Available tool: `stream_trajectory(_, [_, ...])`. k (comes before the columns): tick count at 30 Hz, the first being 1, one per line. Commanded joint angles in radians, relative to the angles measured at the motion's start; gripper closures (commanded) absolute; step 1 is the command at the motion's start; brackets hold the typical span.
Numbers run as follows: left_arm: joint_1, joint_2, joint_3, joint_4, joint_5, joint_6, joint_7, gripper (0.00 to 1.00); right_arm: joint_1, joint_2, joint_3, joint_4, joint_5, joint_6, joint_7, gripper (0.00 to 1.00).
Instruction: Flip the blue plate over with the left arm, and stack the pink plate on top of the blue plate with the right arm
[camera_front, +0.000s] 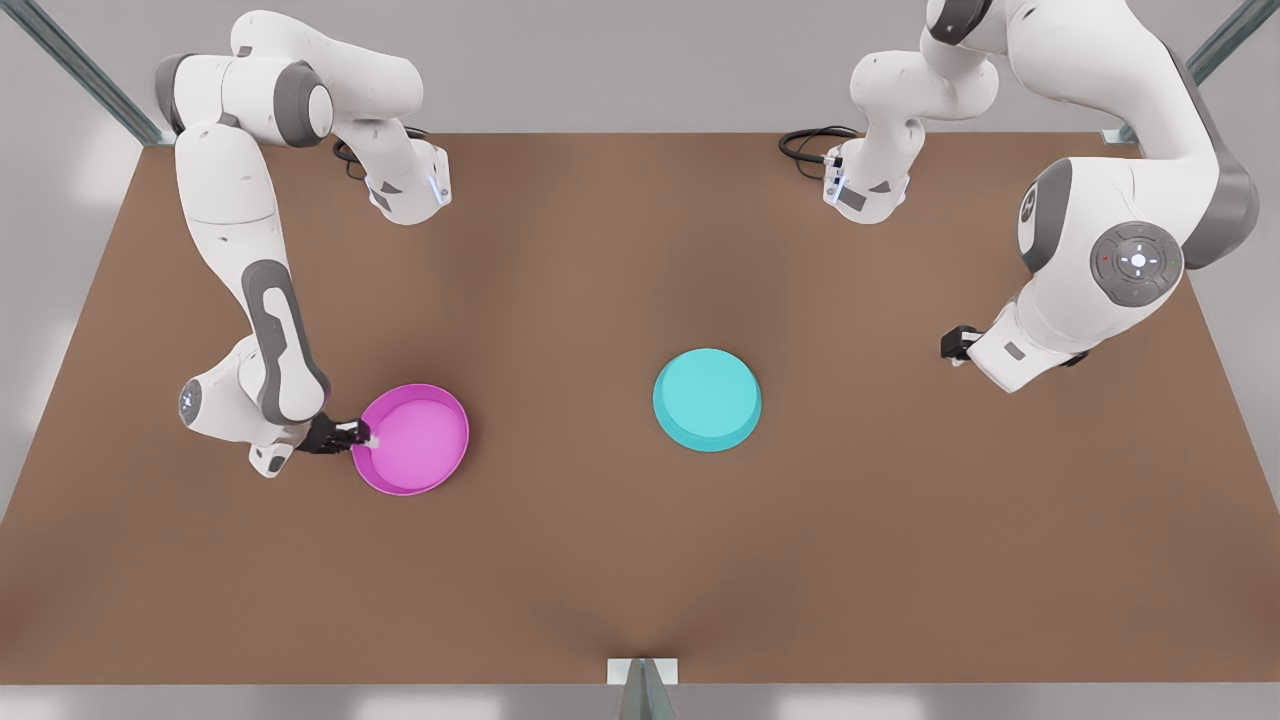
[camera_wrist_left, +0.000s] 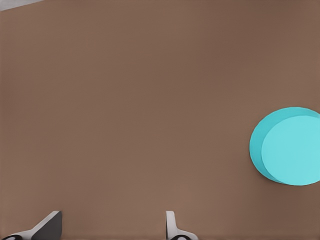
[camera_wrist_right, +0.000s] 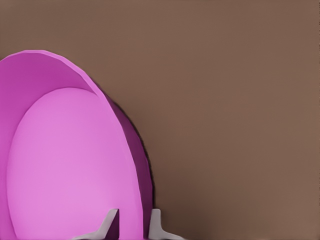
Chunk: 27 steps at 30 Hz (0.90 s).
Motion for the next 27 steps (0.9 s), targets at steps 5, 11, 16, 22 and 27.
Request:
stream_trajectory(5, [0.0,0.0,0.0,0.0,0.0,0.0,0.0,0.0,0.0,0.001,0.0,-0.006,0.017,0.01,0.008,0.79])
stream_trajectory(11, [0.0,0.0,0.0,0.0,0.0,0.0,0.0,0.0,0.023,-0.035,0.008,-0.018,0.022,0.005,0.044,0.79])
stream_trajectory(16, [0.001,0.0,0.0,0.0,0.0,0.0,0.0,0.0,0.087,-0.069,0.017,-0.046,0.057,0.008,0.103,0.79])
stream_trajectory(22, [0.001,-0.002,0.0,0.0,0.0,0.0,-0.002,0.0,0.181,-0.11,0.015,-0.061,0.095,0.01,0.199,0.79])
stream_trajectory(27, [0.001,0.0,0.0,-0.001,0.0,0.0,-0.002,0.0,0.287,-0.114,0.015,-0.058,0.129,0.039,0.296,0.79])
